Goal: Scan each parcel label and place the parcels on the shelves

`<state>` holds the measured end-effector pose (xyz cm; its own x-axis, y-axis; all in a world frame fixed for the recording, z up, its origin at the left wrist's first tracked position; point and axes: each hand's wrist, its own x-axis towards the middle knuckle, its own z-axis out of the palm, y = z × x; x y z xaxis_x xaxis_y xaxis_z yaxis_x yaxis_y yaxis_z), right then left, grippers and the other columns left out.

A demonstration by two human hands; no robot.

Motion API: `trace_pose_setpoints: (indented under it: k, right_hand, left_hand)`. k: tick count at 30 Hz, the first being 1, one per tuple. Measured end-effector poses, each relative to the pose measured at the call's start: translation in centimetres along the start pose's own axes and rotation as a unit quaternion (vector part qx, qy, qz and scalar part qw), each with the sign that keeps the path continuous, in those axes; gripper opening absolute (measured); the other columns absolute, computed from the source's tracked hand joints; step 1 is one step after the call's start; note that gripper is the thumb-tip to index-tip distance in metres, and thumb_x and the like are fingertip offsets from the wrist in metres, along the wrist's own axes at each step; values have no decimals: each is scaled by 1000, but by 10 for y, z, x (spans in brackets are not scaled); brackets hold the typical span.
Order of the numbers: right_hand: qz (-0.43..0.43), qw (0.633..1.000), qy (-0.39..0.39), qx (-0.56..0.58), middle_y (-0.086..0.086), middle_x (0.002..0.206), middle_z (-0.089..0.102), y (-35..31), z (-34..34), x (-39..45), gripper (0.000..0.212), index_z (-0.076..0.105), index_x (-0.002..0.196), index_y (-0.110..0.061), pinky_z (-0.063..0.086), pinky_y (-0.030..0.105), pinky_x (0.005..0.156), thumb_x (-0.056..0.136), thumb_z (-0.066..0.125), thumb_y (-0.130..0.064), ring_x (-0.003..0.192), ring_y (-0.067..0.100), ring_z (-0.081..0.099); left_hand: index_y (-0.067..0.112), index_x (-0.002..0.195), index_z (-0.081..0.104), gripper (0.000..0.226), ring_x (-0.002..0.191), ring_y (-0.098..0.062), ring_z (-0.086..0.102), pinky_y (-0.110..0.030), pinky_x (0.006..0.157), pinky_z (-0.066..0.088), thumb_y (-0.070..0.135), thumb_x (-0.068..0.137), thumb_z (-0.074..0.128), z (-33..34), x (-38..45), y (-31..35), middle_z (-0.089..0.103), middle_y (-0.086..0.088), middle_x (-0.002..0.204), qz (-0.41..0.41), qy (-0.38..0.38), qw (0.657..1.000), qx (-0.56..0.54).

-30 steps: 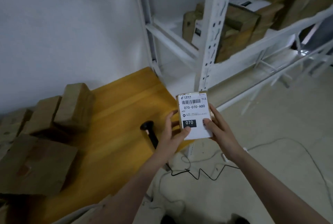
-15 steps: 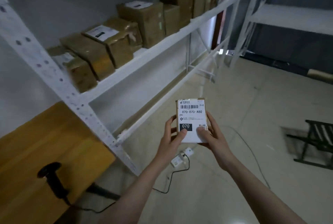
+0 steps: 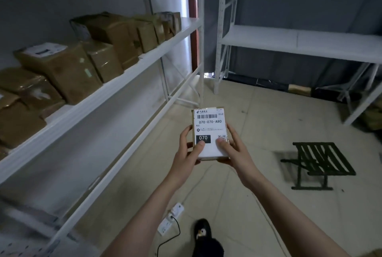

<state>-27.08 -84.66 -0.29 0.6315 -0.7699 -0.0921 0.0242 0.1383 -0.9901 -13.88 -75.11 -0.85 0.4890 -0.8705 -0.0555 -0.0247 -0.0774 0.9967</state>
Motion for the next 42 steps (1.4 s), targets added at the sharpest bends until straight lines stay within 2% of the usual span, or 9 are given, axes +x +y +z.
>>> trace_pose_setpoints:
  k: [8, 13, 17, 22, 26, 31, 36, 40, 42]
  right_hand:
    - [-16, 1000, 5, -3, 5, 116, 65, -35, -17, 165, 66, 37, 134, -54, 53, 23, 70, 75, 65, -45, 94, 14, 69]
    - [-32, 999, -3, -12, 1, 112, 67, -62, -22, 260, 47, 42, 115, -64, 54, 26, 71, 87, 67, -36, 94, 14, 69]
    - [-18, 999, -26, -12, -2, 108, 69, -74, -29, 315, 56, 36, 134, -51, 55, 25, 70, 90, 63, -30, 91, 12, 70]
    - [2, 992, -116, -42, -4, 113, 69, -89, -33, 387, 75, 27, 139, -55, 55, 42, 88, 78, 64, -33, 103, 26, 66]
    - [-9, 992, -115, -48, 0, 112, 69, -99, -31, 449, 68, 36, 135, -54, 56, 40, 83, 77, 64, -34, 98, 26, 67]
    - [2, 994, -102, -38, 2, 112, 68, -106, -43, 544, 70, 37, 137, -45, 56, 37, 78, 74, 66, -39, 98, 25, 66]
    - [4, 992, -108, -60, 3, 111, 67, -128, -62, 645, 55, 40, 136, -40, 52, 36, 76, 87, 64, -31, 92, 21, 65]
    - [-6, 988, -116, -100, 1, 107, 64, -147, -74, 721, 47, 40, 132, -39, 52, 31, 69, 92, 59, -26, 89, 19, 62]
    - [-13, 984, -116, -131, 2, 111, 62, -154, -74, 756, 49, 40, 133, -41, 55, 36, 75, 90, 61, -30, 95, 20, 62]
  left_hand:
    - [60, 127, 33, 53, 107, -13, 63, -32, 86, 56, 53, 80, 56, -10, 179, 22, 61, 5, 123, 9, -9, 1000, 12]
    - [59, 120, 35, 42, 101, -10, 65, -23, 74, 55, 31, 97, 57, -21, 276, 44, 63, 6, 118, 28, -10, 1000, -2]
    - [55, 124, 34, 43, 105, -13, 63, -28, 81, 57, 28, 98, 55, -29, 330, 53, 63, 2, 120, 20, -11, 1000, -7]
    - [47, 130, 30, 42, 102, -11, 64, -24, 75, 57, 28, 99, 52, -41, 386, 58, 61, 5, 118, 11, 16, 999, -27]
    - [45, 131, 29, 40, 100, -7, 63, -24, 75, 56, 32, 100, 50, -45, 438, 64, 60, 19, 107, 2, 48, 998, -29]
    - [39, 140, 24, 46, 102, -6, 61, -18, 68, 55, 36, 100, 47, -47, 526, 74, 56, 7, 125, 4, 57, 998, -25]
    - [38, 142, 23, 48, 101, -6, 60, -24, 74, 55, 36, 100, 47, -34, 623, 89, 54, 9, 122, -19, 96, 993, -59]
    - [37, 142, 26, 47, 112, -21, 59, -39, 90, 54, 37, 100, 47, -31, 692, 96, 55, 6, 121, -31, 132, 989, -57]
    - [37, 141, 29, 45, 114, -23, 59, -38, 89, 54, 38, 100, 48, -31, 718, 98, 55, 8, 120, -29, 152, 986, -68]
